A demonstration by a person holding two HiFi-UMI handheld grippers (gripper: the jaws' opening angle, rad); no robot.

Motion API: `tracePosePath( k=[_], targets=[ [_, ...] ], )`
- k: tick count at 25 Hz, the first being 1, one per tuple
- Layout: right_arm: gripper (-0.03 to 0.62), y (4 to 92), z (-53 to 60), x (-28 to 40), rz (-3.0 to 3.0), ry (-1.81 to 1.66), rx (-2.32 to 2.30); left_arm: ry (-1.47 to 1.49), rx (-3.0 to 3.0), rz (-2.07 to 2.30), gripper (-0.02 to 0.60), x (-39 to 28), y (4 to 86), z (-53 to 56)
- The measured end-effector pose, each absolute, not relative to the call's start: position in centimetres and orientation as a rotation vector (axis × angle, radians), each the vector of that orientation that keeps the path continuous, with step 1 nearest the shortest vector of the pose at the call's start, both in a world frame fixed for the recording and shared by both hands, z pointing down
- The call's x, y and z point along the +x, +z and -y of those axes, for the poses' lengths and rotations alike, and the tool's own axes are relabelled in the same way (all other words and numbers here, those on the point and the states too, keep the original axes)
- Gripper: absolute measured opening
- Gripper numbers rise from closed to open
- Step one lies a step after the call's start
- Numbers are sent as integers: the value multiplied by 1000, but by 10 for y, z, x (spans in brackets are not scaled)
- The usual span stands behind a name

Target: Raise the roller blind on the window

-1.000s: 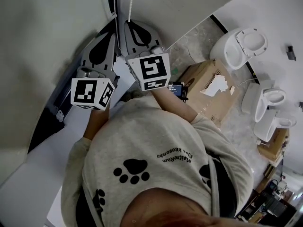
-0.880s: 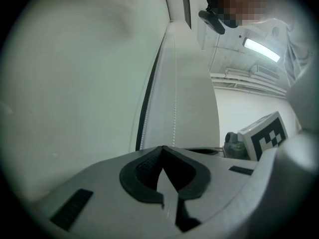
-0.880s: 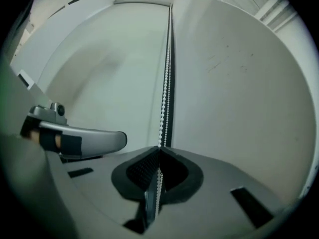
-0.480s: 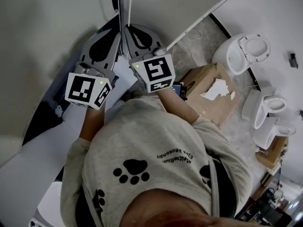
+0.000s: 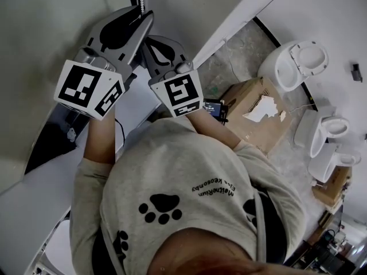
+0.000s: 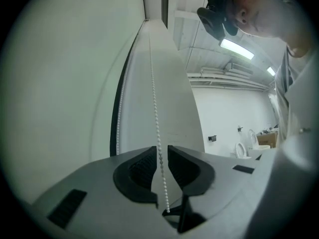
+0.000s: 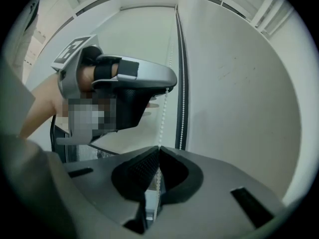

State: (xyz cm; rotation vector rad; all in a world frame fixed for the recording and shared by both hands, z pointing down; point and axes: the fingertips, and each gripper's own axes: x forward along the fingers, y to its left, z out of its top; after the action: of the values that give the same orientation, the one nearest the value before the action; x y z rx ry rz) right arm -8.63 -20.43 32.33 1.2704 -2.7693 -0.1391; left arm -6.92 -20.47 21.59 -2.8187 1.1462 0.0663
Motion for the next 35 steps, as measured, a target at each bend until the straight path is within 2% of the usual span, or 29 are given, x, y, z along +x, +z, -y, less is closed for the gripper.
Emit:
tracePosePath(
  k=[9,13,18,35],
  targets=[
    [10,323,201,-85,2791,-148,1233,58,-2811,-1139,75,-66,192,206],
    [10,323,200,-85,2793,-173,1224,45,-2843,-1100,28,-64,188,205],
    [9,324,202,-83,2796,-167,1220,20,-2858,-1084,14,-64,191,206],
    [11,424,194,-80,2674,-2,1161,75,-2892,-1229,11,-63,289,199]
  ],
)
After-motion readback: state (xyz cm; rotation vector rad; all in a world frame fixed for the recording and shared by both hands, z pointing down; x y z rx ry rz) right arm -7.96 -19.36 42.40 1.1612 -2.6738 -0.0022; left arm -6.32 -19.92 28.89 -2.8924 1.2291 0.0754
